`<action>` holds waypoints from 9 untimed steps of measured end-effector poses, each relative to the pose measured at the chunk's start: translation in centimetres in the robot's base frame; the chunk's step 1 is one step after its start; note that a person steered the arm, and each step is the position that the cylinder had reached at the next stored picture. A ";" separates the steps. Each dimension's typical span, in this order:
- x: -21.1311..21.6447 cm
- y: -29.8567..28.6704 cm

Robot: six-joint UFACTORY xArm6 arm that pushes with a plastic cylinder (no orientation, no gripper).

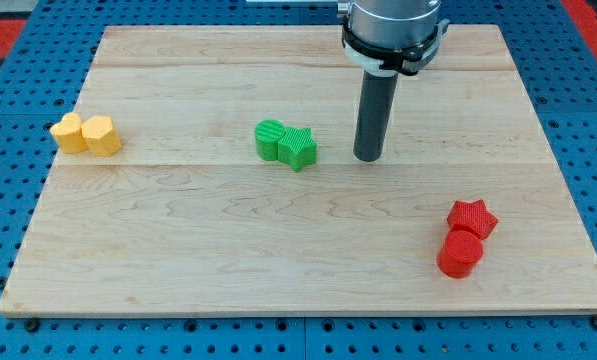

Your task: Move the green star downwards

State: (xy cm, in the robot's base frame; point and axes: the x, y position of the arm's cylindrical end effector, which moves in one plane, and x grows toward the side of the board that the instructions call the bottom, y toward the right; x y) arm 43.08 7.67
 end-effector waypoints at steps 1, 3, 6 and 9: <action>0.0 3.0; 5.3 5.4; -1.5 -7.0; 1.2 -11.0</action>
State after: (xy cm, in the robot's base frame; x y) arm 44.28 -3.33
